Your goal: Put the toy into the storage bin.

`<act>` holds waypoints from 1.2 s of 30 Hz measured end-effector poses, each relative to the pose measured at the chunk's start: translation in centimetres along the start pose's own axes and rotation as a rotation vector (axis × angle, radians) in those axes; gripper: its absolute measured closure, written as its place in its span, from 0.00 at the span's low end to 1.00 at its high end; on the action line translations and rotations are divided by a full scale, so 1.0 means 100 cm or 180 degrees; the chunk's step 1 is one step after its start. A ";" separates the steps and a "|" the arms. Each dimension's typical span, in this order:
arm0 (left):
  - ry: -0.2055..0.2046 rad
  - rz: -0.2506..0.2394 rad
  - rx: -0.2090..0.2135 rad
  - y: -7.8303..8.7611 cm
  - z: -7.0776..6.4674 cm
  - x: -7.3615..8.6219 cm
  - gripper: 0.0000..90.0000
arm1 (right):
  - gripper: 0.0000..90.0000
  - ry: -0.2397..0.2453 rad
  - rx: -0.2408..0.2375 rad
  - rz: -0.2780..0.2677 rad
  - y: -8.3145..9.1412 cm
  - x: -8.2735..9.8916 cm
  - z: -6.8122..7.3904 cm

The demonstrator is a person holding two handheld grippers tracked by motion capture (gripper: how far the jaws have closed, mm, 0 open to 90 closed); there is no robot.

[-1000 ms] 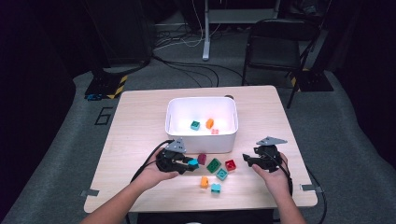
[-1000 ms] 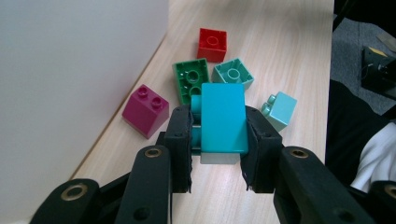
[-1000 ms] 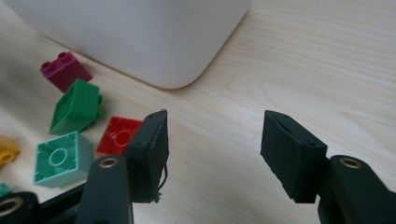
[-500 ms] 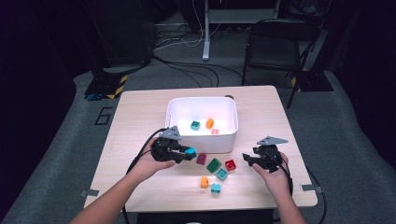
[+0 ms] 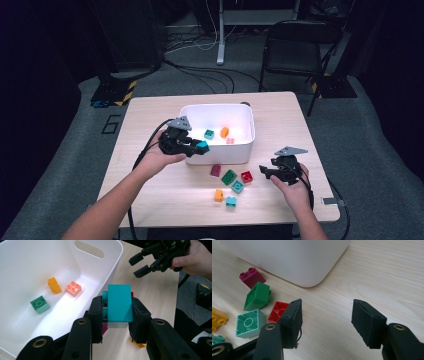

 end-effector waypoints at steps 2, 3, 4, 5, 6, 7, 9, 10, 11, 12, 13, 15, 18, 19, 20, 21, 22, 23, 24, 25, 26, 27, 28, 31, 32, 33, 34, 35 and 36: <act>-0.0004 0.0012 -0.0009 0.000 0.003 -0.004 0.75 | 0.45 0.0006 0.0003 0.0006 0.000 0.000 0.000; -0.0013 0.0027 -0.0017 0.000 0.005 -0.006 0.75 | 0.45 0.0006 0.0003 0.0006 0.000 0.000 0.000; -0.0020 0.0031 -0.0026 -0.001 0.006 -0.008 0.75 | 0.45 0.0005 0.0005 0.0003 0.000 0.000 0.000; -0.0008 0.0042 -0.0026 -0.002 0.008 -0.010 0.75 | 0.46 0.0003 0.0003 0.0002 0.000 0.000 0.000; -0.0027 0.0054 -0.0024 -0.002 0.010 -0.012 0.75 | 0.46 0.0006 0.0006 0.0006 0.000 0.001 -0.001; -0.0018 0.0056 -0.0020 -0.003 0.011 -0.014 0.75 | 0.46 0.0017 0.0007 0.0011 0.000 0.001 -0.001; -0.0021 0.0051 -0.0013 -0.006 0.013 -0.019 0.75 | 0.46 0.0046 0.0008 0.0014 0.000 0.001 -0.001; -0.0035 0.0047 -0.0020 -0.008 0.014 -0.022 0.75 | 0.46 0.0046 0.0005 0.0016 -0.001 0.001 -0.001; -0.0043 0.0059 -0.0020 -0.009 0.016 -0.024 0.75 | 0.46 0.0055 0.0007 0.0018 -0.001 0.001 -0.001; -0.0060 0.0072 -0.0029 -0.011 0.018 -0.026 0.75 | 0.46 0.0056 0.0011 0.0018 -0.001 0.001 -0.002; -0.0064 0.0077 -0.0049 -0.014 0.021 -0.029 0.75 | 0.46 0.0059 0.0011 0.0019 -0.001 0.001 -0.002; -0.0060 0.0085 -0.0055 -0.016 0.022 -0.031 0.75 | 0.46 0.0060 0.0015 0.0017 -0.001 0.001 -0.002; -0.0073 0.0099 -0.0074 -0.024 0.030 -0.039 0.75 | 0.47 0.0067 0.0014 0.0013 -0.001 0.001 -0.002; -0.0073 0.0099 -0.0074 -0.024 0.030 -0.039 0.75 | 0.47 0.0067 0.0014 0.0013 -0.001 0.001 -0.002; -0.0071 0.0092 -0.0086 -0.029 0.035 -0.043 0.75 | 0.48 0.0064 0.0019 0.0010 -0.001 0.001 -0.002; -0.0071 0.0092 -0.0086 -0.029 0.035 -0.043 0.75 | 0.48 0.0069 0.0022 0.0009 -0.001 0.001 -0.002; -0.0056 0.0076 -0.0099 -0.033 0.039 -0.047 0.75 | 0.49 0.0069 0.0027 0.0003 -0.001 0.001 -0.003; -0.0039 0.0067 -0.0085 -0.036 0.041 -0.049 0.75 | 0.49 0.0072 0.0036 -0.0002 -0.001 0.001 -0.003; -0.0034 0.0076 -0.0089 -0.038 0.043 -0.049 0.75 | 0.49 0.0076 0.0041 -0.0011 -0.001 0.001 -0.003; -0.0034 0.0076 -0.0089 -0.038 0.043 -0.049 0.75 | 0.49 0.0076 0.0041 -0.0011 -0.001 0.001 -0.003; -0.0044 0.0085 -0.0112 -0.043 0.047 -0.051 0.75 | 0.50 0.0083 0.0052 -0.0039 0.000 0.000 -0.003; -0.0042 0.0087 -0.0118 -0.045 0.049 -0.052 0.75 | 0.50 0.0086 0.0052 -0.0050 0.000 -0.001 -0.003; -0.0035 0.0084 -0.0122 -0.047 0.051 -0.054 0.75 | 0.50 0.0086 0.0051 -0.0062 0.000 -0.001 -0.004; -0.0036 0.0078 -0.0144 -0.053 0.056 -0.057 0.75 | 0.50 0.0067 0.0058 -0.0068 0.000 -0.001 -0.004; -0.0042 0.0088 -0.0153 -0.054 0.058 -0.058 0.75 | 0.50 0.0061 0.0058 -0.0073 0.000 -0.002 -0.004; -0.0037 0.0083 -0.0149 -0.056 0.060 -0.059 0.75 | 0.50 0.0068 0.0057 -0.0082 0.000 -0.002 -0.004; -0.0042 0.0076 -0.0153 -0.058 0.061 -0.060 0.75 | 0.50 0.0067 0.0054 -0.0080 0.000 -0.002 -0.004; -0.0031 0.0053 -0.0154 -0.060 0.063 -0.061 0.75 | 0.50 0.0065 0.0052 -0.0080 0.000 -0.002 -0.004; -0.0022 0.0050 -0.0151 -0.063 0.065 -0.061 0.75 | 0.50 0.0056 0.0048 -0.0076 0.000 -0.002 -0.003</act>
Point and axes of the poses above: each handheld gripper's, and its own axes: y roughly backward along the jaws, x roughly out of its underside, z roughly to its left, the point moved 10 cm from there along -y, roughly forward along the jaws, and after that the axes turned 1 degree about z, right-handed, at the moved point
